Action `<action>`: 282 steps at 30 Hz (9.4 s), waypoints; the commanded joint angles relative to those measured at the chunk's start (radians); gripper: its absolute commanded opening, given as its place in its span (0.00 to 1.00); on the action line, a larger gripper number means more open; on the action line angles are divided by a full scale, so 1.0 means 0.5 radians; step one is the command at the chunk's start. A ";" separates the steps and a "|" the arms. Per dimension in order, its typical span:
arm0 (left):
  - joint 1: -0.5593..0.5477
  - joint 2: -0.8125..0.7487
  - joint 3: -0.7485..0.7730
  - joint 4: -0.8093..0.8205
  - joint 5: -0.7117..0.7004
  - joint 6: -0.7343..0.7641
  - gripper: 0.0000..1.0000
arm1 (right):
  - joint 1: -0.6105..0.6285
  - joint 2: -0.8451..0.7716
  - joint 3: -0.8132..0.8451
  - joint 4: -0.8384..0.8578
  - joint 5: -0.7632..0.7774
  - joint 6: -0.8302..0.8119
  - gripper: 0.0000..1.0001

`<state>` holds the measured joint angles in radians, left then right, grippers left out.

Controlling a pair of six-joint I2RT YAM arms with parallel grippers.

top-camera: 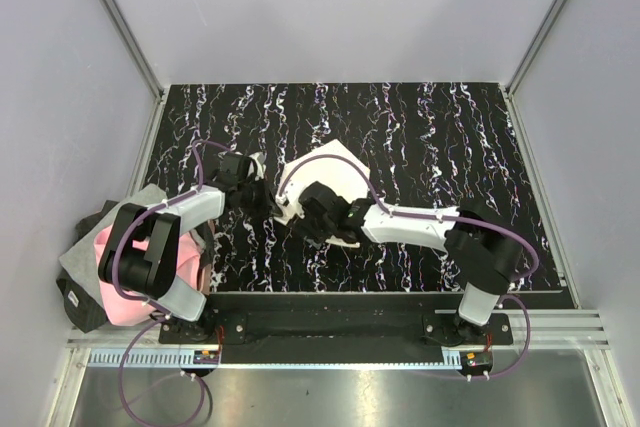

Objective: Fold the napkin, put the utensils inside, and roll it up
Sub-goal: Roll the napkin with the utensil

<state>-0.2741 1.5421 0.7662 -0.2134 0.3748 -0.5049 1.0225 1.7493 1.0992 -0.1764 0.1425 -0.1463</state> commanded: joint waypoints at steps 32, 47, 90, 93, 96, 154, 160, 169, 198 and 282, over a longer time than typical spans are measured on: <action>0.198 -0.310 0.088 0.001 0.005 0.022 0.34 | -0.041 0.355 0.443 -0.696 -0.473 0.096 0.00; 0.153 -0.768 -0.311 0.037 -0.044 0.022 0.48 | -0.496 0.818 0.955 -1.077 -1.754 0.280 0.00; -0.203 -0.317 -0.434 0.724 0.389 -0.362 0.77 | -0.704 1.168 1.001 -1.077 -2.107 0.406 0.00; -0.200 -0.320 -0.416 0.728 0.376 -0.365 0.77 | -0.704 1.165 0.989 -1.074 -2.104 0.406 0.00; -0.182 -0.335 -0.416 0.721 0.352 -0.356 0.77 | -0.704 1.171 0.986 -1.074 -2.101 0.406 0.00; 0.103 0.014 -0.446 0.451 0.017 -0.107 0.77 | -0.226 -0.445 -0.078 -0.451 -0.210 0.550 0.64; 0.109 0.030 -0.449 0.458 0.036 -0.110 0.77 | 0.108 -0.501 -0.235 -0.230 0.279 0.498 0.64; 0.122 0.036 -0.443 0.461 0.045 -0.110 0.77 | 0.363 -0.195 -0.186 -0.172 0.604 0.385 0.59; 0.189 0.079 -0.407 0.454 0.073 -0.113 0.77 | 0.060 -0.004 0.093 -0.610 -0.724 0.547 0.00; 0.195 0.189 -0.339 0.390 0.088 -0.095 0.77 | -0.542 0.404 0.409 -1.107 -1.163 0.590 0.55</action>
<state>-0.1871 1.5730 0.6353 0.1249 0.5461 -0.6102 0.7746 1.9343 1.2827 -0.7238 -0.5026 0.1772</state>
